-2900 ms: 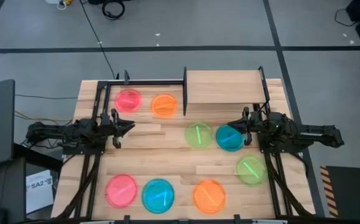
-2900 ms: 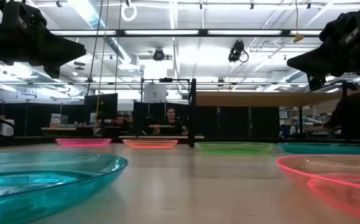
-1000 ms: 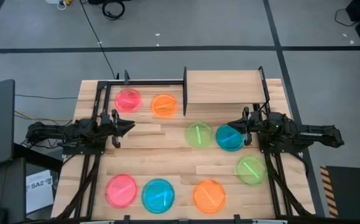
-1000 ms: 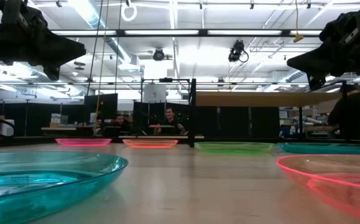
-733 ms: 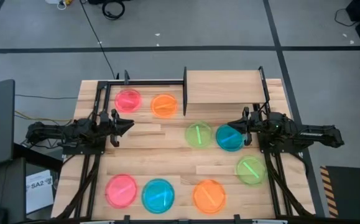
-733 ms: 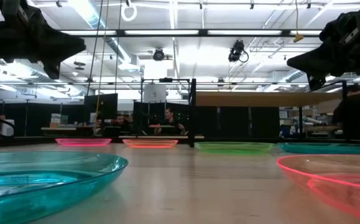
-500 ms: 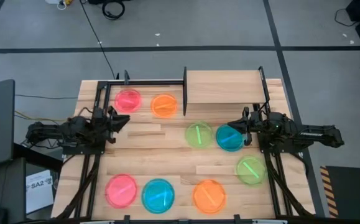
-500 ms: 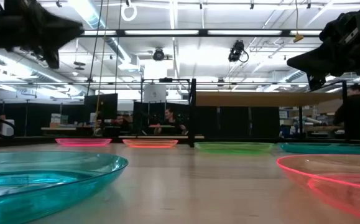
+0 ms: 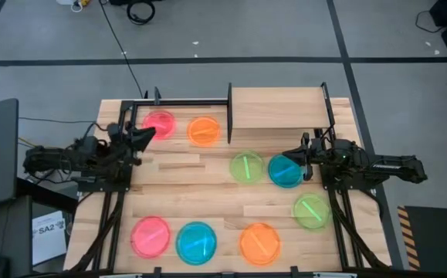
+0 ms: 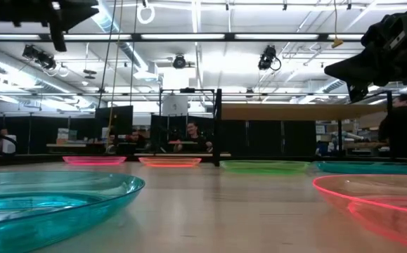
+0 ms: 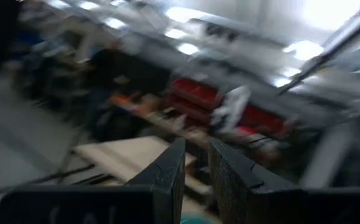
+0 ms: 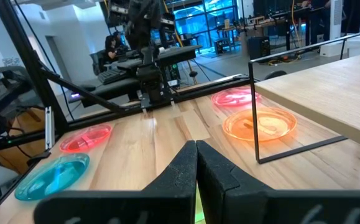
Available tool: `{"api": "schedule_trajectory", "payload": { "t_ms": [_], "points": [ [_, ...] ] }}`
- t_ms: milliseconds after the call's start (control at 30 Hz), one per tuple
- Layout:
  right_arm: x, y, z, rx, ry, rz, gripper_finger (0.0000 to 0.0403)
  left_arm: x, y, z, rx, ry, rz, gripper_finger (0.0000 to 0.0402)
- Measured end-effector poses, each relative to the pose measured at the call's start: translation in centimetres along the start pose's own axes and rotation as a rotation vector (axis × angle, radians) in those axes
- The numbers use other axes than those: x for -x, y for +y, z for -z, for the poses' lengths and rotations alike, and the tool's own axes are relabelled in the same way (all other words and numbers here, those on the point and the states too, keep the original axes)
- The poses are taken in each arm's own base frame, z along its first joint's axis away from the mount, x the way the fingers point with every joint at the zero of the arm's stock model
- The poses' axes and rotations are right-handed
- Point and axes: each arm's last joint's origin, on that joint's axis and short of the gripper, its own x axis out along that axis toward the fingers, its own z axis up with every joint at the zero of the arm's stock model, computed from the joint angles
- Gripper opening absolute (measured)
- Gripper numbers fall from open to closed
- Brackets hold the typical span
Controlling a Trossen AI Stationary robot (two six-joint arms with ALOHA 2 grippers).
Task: Place and stack plates onto a shelf
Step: Put the top orange plate on the shelf
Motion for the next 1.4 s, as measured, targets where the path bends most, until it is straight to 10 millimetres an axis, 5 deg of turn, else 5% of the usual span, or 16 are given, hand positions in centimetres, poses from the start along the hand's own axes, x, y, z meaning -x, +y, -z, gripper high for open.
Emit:
{"api": "schedule_trajectory", "payload": {
  "t_ms": [367,633,867,1100,1400],
  "points": [
    [0.0,0.0,0.0,0.0,-0.003,0.002,0.0012,-8.4,-2.5,-6.3,-0.243,0.417,-0.407,0.0078],
    [0.0,0.0,0.0,0.0,-0.003,0.002,0.0012,-15.1,1.5,-8.5,-0.191,0.749,-0.556,0.0078],
    [0.0,0.0,0.0,0.0,-0.003,0.002,0.0012,-19.0,8.8,-5.6,-0.015,0.997,-0.52,0.0078],
    [0.0,0.0,0.0,0.0,-0.003,0.002,0.0012,-20.7,15.5,-1.4,0.059,1.181,-0.594,0.0078],
    [0.0,0.0,0.0,0.0,-0.003,0.002,0.0012,-21.4,19.8,4.3,0.148,1.382,-0.545,0.0078]
  ]
}}
